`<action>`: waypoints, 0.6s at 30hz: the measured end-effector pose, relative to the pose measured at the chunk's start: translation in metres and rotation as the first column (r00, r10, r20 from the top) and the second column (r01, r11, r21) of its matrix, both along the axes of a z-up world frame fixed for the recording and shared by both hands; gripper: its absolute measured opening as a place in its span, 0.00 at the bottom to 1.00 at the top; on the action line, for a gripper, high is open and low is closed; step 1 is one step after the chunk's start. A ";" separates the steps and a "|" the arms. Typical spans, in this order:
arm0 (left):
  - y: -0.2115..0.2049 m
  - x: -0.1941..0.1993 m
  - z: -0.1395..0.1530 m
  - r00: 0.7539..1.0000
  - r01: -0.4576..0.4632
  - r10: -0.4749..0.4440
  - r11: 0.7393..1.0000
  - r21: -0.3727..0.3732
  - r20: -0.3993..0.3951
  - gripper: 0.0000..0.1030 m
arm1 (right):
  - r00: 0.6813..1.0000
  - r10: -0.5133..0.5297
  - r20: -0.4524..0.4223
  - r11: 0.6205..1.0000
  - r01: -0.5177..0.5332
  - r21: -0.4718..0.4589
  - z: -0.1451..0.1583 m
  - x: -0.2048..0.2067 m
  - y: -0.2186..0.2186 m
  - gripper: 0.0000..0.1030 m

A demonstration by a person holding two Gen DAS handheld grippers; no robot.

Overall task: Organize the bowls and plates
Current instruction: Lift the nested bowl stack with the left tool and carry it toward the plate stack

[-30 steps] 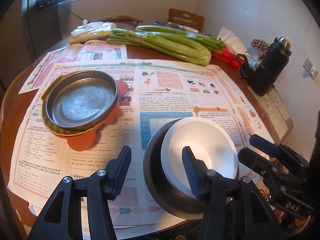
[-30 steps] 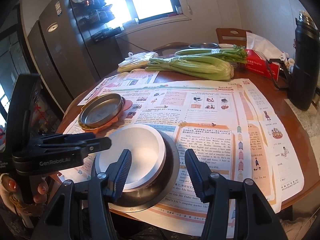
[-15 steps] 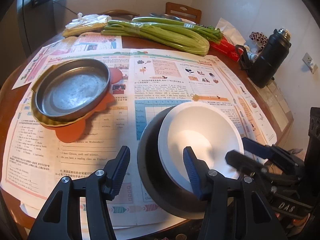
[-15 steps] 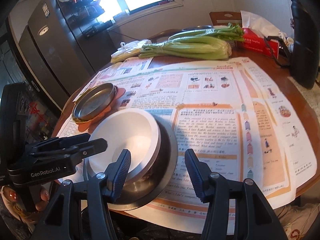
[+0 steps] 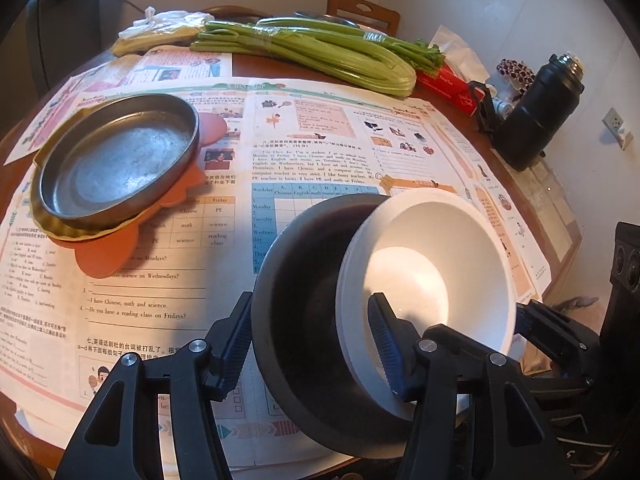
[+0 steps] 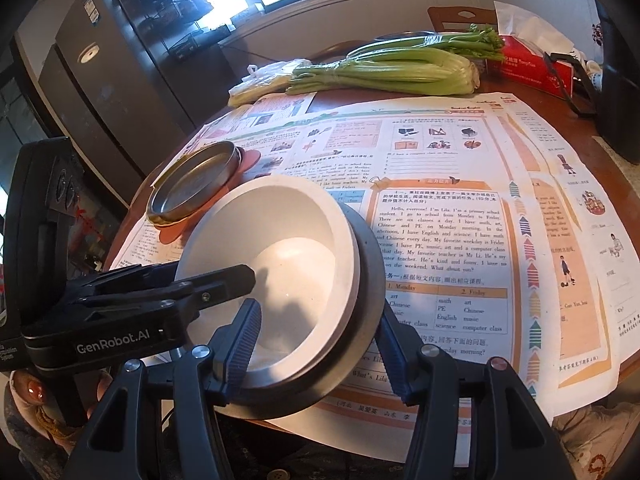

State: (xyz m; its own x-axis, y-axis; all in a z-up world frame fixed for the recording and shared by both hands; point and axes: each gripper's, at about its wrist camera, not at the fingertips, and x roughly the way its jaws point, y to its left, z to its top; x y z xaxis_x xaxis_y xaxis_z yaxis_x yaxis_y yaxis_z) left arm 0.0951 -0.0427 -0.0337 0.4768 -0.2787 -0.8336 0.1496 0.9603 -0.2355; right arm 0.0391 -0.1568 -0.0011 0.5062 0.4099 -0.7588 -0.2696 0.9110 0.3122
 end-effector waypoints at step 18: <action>-0.001 0.005 -0.006 1.000 0.001 -0.002 0.999 -0.036 -0.023 0.55 | 1.000 0.011 -0.003 1.000 -0.011 0.029 -0.003 0.004 0.001 0.56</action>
